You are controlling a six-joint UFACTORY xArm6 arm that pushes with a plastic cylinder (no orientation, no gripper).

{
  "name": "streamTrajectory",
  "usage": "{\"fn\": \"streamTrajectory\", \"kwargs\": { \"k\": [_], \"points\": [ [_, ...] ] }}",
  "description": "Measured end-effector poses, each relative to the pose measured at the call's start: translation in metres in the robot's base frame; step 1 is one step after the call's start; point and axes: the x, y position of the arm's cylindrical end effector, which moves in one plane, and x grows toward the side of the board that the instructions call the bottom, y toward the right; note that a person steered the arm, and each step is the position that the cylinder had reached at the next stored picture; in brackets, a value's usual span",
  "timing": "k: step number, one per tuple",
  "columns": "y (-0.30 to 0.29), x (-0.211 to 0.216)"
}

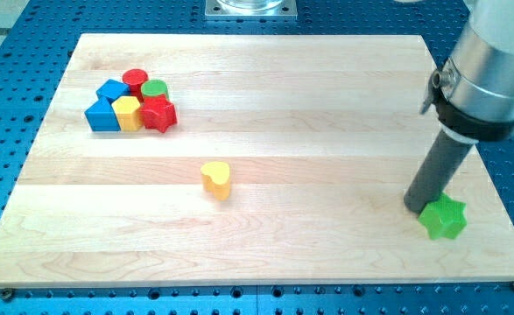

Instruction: Push the yellow heart close to the green star

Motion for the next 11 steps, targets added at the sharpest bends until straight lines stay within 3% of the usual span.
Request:
{"fn": "streamTrajectory", "kwargs": {
  "k": [1,2,3,4,5,6,7,8,9,10,11],
  "points": [
    [-0.064,0.001],
    [-0.187,0.015],
    [-0.282,-0.02],
    [-0.285,-0.044],
    [-0.242,-0.059],
    [-0.158,-0.058],
    [-0.199,-0.072],
    [-0.178,-0.11],
    [-0.087,-0.084],
    [-0.046,-0.056],
    [-0.096,-0.11]
  ]
}}
